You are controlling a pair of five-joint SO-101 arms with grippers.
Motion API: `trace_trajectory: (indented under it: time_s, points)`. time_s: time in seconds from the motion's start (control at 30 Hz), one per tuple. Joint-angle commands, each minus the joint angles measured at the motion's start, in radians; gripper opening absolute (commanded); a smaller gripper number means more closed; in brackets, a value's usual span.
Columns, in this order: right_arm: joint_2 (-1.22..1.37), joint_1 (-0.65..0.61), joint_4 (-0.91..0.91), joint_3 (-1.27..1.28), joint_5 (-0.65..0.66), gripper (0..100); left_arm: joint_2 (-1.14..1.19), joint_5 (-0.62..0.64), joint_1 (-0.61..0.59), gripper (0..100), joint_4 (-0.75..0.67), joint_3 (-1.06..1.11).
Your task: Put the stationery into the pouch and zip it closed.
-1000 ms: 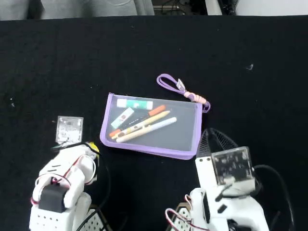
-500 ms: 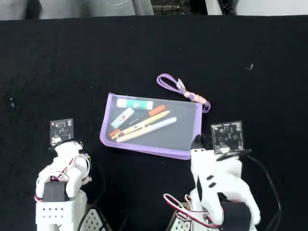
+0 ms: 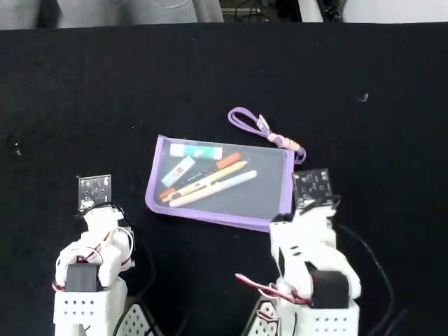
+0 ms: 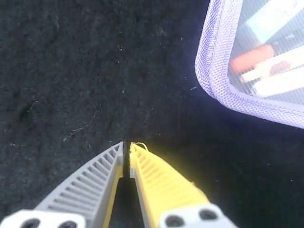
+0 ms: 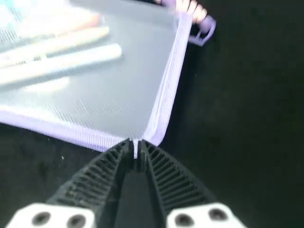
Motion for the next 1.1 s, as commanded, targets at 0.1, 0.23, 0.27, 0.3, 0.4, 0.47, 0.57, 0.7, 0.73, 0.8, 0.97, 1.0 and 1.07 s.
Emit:
trace_trajectory:
  time_s: [0.1, 0.23, 0.27, 0.3, 0.4, 0.47, 0.57, 0.7, 0.73, 0.8, 0.97, 1.0, 1.07]
  points:
    - [-0.068, 0.029, -0.020, 0.031, 0.002, 1.2, -0.008, -0.002, 0.013, 3, -0.028, 0.028]
    - [-0.071, 0.149, -0.023, 0.036, 0.002, 1.2, -0.005, 0.000, 0.015, 3, -0.032, 0.028]
    - [-0.071, 0.183, -0.025, 0.036, 0.000, 1.2, -0.005, 0.000, 0.015, 3, -0.032, 0.028]
    - [-0.070, 0.218, -0.031, 0.039, 0.000, 1.2, -0.005, 0.000, 0.015, 3, -0.032, 0.028]
    - [-0.068, 0.342, -0.078, 0.079, 0.002, 1.2, -0.005, 0.000, 0.015, 3, -0.032, 0.028]
    - [-0.074, 0.422, -0.121, 0.136, 0.002, 1.3, -0.005, 0.000, 0.015, 3, -0.032, 0.028]
    - [-0.076, 0.443, -0.166, 0.208, 0.002, 1.2, -0.005, 0.000, 0.015, 3, -0.032, 0.028]
    - [-0.076, 0.443, -0.166, 0.209, 0.002, 1.2, -0.005, 0.000, 0.015, 3, -0.032, 0.028]
    - [-0.076, 0.443, -0.164, 0.211, 0.002, 1.2, -0.005, 0.000, 0.015, 3, -0.032, 0.028]
    - [-0.076, 0.446, -0.164, 0.219, 0.002, 1.2, -0.005, 0.000, 0.015, 3, -0.032, 0.028]
    - [-0.074, 0.453, -0.160, 0.228, 0.002, 1.2, -0.005, 0.000, 0.015, 3, -0.032, 0.028]
    - [-0.074, 0.453, -0.141, 0.229, 0.002, 1.2, -0.005, 0.000, 0.015, 3, -0.032, 0.028]
    - [-0.074, 0.454, -0.137, 0.232, 0.002, 1.2, -0.005, -0.002, 0.015, 3, -0.032, 0.028]
